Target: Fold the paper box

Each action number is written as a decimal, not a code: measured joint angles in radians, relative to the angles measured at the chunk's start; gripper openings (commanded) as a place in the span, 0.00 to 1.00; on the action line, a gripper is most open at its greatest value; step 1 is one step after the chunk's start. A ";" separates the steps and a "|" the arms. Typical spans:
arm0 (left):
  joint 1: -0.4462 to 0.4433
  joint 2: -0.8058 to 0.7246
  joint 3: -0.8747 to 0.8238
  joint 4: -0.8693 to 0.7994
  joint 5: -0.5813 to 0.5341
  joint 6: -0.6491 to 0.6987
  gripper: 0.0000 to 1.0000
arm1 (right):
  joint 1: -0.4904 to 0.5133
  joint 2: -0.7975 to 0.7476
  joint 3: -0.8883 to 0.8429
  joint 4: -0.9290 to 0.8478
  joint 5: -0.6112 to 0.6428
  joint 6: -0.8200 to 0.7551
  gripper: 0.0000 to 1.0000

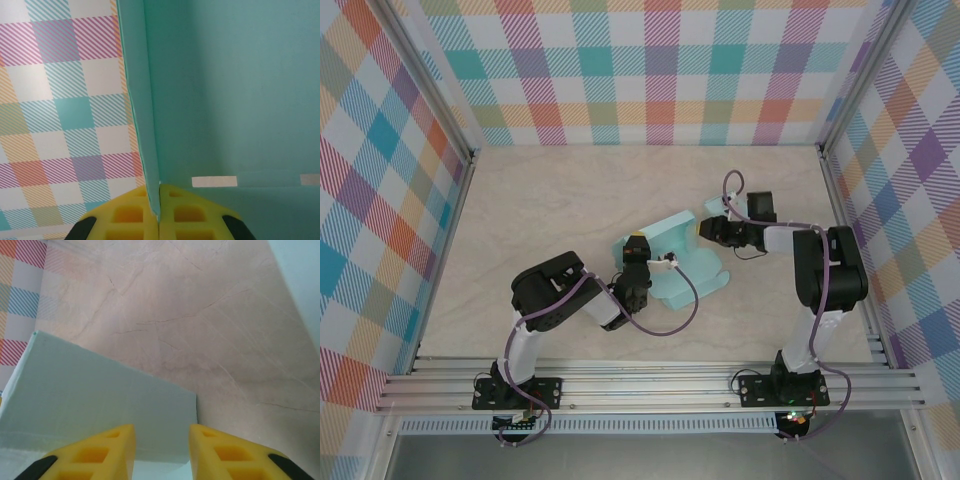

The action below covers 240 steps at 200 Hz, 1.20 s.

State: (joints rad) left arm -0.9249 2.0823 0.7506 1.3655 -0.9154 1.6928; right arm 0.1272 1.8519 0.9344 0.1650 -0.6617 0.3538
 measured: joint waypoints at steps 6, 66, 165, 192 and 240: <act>0.000 0.000 0.000 0.000 -0.002 0.000 0.00 | 0.001 0.000 -0.004 0.009 0.000 0.000 0.36; 0.004 0.004 0.000 -0.001 -0.015 0.000 0.00 | 0.021 -0.032 -0.046 0.059 0.027 -0.004 0.38; 0.008 0.005 0.000 0.000 -0.014 0.003 0.00 | 0.052 -0.062 -0.104 0.080 0.032 -0.012 0.47; 0.008 0.006 0.000 0.000 -0.014 0.003 0.00 | 0.062 -0.062 -0.086 0.057 0.071 -0.035 0.49; 0.008 0.006 0.000 0.000 -0.014 0.003 0.00 | 0.093 -0.061 -0.048 0.025 0.164 -0.079 0.52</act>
State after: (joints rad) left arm -0.9173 2.0880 0.7509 1.3651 -0.9295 1.6958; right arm 0.2199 1.7912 0.8860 0.1902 -0.4973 0.2749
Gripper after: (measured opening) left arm 0.053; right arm 0.517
